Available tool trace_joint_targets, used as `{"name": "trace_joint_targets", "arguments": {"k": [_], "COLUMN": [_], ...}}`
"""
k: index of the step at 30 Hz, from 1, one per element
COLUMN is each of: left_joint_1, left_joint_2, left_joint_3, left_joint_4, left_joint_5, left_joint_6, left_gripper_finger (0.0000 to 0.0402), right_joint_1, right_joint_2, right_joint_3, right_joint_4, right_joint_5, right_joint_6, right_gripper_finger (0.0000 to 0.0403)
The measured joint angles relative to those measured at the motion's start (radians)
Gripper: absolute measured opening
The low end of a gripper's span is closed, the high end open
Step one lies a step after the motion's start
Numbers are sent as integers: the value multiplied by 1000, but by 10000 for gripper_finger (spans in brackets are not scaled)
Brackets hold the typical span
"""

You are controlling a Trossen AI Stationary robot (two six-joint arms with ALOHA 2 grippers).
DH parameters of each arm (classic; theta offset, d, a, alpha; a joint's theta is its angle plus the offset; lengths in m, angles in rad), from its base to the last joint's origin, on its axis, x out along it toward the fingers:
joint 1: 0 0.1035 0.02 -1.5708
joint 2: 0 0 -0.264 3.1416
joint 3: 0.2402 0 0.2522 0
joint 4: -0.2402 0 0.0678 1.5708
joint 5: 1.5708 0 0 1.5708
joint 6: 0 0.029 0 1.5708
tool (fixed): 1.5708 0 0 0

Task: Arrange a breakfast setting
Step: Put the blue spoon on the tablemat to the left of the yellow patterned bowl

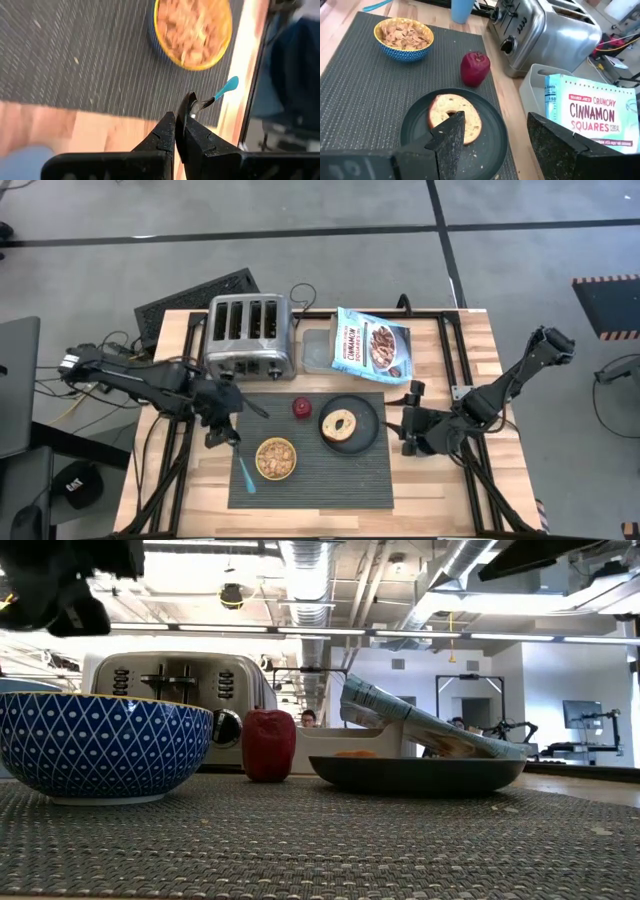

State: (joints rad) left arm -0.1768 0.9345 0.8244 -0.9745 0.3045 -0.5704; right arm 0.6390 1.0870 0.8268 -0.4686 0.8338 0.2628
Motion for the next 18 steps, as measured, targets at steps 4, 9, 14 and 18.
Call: {"name": "trace_joint_targets", "arguments": {"k": [4,9,14,18], "left_joint_1": [0,16,62,108], "left_joint_2": [98,206,287,327], "left_joint_3": [0,0,0,0], "left_joint_4": [-21,-16,23,46], "left_joint_5": [50,96,103,88], "left_joint_6": [45,125,233,302], "left_gripper_finger": [0,0,0,0], "right_joint_1": [-23,-37,-41,-40], "right_joint_2": [0,0,0,0], "right_joint_3": [0,0,0,0], "right_joint_4": [14,11,11,11], "right_joint_5": [-19,-48,-50,-50], "right_joint_6": [-26,-27,-28,-27], "right_gripper_finger": [244,244,244,244]}}
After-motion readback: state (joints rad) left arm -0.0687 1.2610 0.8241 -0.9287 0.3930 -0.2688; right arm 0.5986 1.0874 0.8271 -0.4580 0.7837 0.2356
